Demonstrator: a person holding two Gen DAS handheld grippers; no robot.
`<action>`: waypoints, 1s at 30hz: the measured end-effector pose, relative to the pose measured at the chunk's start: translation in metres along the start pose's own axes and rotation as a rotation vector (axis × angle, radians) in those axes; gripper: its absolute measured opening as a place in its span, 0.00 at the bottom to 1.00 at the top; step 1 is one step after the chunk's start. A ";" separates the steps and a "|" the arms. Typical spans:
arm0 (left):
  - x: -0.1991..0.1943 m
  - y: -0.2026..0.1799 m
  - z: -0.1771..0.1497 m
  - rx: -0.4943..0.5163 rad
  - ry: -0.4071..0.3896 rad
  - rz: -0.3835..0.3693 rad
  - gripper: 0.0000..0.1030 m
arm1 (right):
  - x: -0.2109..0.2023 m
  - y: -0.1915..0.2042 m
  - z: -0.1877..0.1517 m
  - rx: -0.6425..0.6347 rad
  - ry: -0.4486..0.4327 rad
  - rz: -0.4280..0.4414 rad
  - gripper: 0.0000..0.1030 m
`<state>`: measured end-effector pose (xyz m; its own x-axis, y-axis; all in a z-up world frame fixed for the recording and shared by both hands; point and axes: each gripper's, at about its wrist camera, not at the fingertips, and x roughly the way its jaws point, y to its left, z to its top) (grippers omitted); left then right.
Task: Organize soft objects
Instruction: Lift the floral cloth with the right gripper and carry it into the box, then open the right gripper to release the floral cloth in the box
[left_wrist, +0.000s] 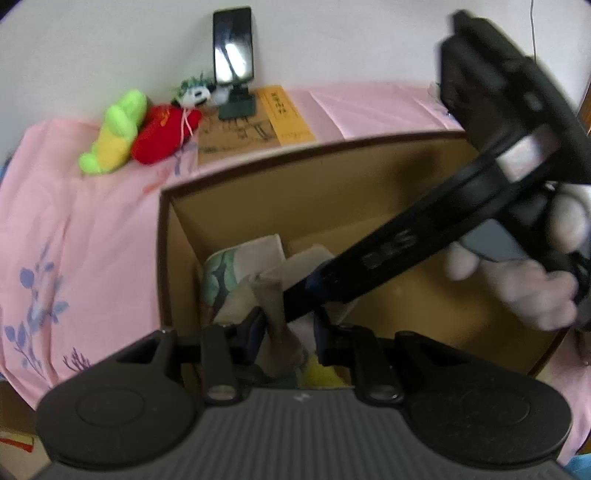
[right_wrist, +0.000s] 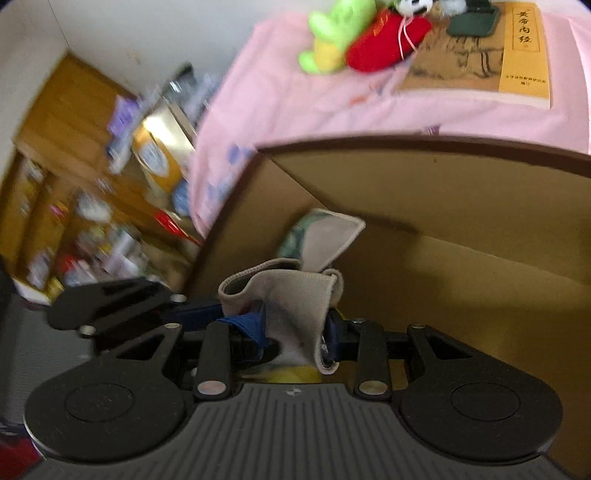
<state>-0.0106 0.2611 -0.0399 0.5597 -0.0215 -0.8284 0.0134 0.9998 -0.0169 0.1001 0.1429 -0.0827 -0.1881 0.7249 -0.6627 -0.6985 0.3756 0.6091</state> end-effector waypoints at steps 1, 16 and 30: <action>0.000 0.000 -0.001 -0.006 0.000 -0.007 0.15 | 0.006 0.000 0.000 -0.007 0.017 -0.037 0.16; -0.018 0.013 -0.016 -0.097 -0.028 -0.036 0.50 | 0.020 0.002 0.007 0.042 0.053 -0.170 0.17; -0.025 0.011 -0.012 -0.114 -0.043 -0.020 0.50 | -0.029 0.001 0.002 0.106 -0.066 -0.232 0.17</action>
<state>-0.0338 0.2730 -0.0263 0.5952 -0.0388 -0.8027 -0.0678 0.9928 -0.0983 0.1062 0.1233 -0.0616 0.0168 0.6468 -0.7625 -0.6408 0.5923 0.4884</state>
